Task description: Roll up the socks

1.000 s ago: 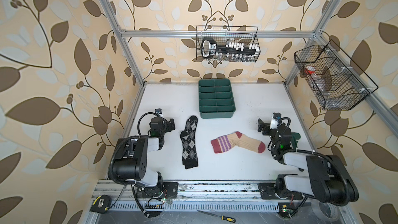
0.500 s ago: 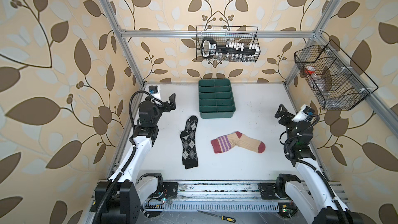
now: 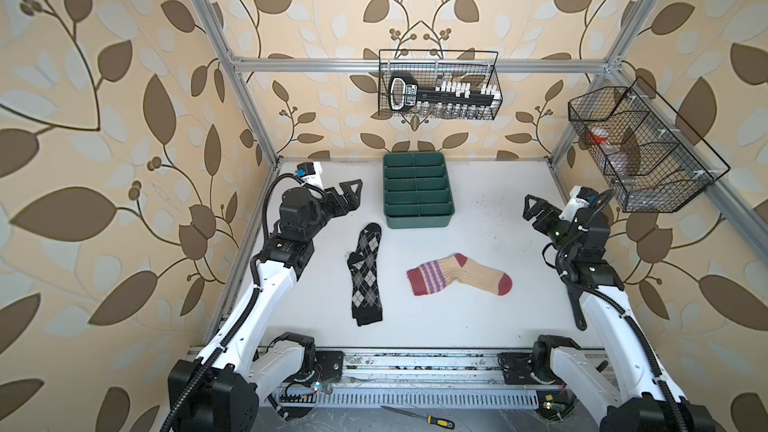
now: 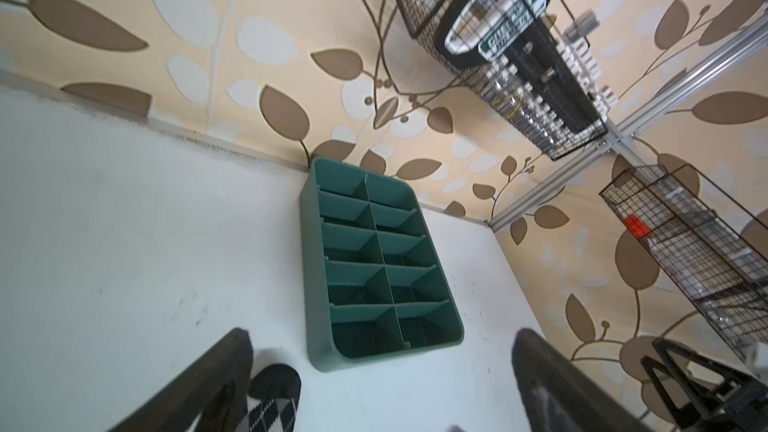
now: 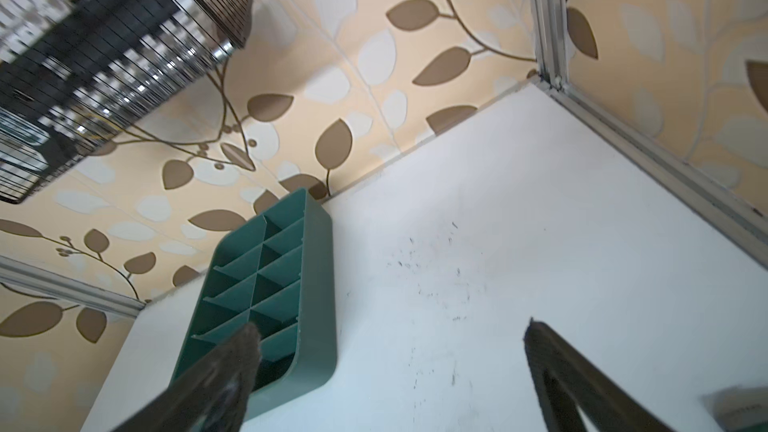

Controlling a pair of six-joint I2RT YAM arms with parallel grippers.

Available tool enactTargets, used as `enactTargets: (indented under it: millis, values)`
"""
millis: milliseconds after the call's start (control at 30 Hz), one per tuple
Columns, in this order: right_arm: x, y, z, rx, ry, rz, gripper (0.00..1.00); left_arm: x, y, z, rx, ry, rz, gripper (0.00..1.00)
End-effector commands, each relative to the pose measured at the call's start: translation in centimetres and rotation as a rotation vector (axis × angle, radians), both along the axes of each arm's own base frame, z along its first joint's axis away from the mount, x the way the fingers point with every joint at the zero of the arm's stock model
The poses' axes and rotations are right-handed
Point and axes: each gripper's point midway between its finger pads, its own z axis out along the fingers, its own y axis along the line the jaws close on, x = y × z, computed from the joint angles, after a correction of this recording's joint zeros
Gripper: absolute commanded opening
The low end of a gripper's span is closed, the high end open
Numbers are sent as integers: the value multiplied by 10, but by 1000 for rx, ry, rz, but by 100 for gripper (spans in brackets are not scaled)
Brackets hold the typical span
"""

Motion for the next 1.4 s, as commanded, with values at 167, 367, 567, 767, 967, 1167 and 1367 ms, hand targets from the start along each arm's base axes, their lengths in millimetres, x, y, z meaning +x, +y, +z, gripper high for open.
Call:
enactTargets:
  millis: [167,367,567,767,967,1167,1367]
  values:
    - [-61,60,-76,1,424,142,100,-72,-90,-37,318,76,-397,99]
    - [-108,64,-109,-5,544,122,100,-116,-132,-82,554,121,-617,99]
    - [-132,43,-149,143,667,5,100,-154,-161,-117,790,65,-766,99]
    - [-143,49,-183,278,734,-30,86,-174,-168,-103,695,-61,-818,99]
    - [-144,51,-201,300,734,-37,71,-173,-165,-96,683,-116,-799,99]
    - [-140,52,-217,319,715,-43,43,-170,-166,-99,695,-86,-788,99]
    - [-136,44,-229,277,729,-72,34,-171,-168,-102,693,-78,-796,99]
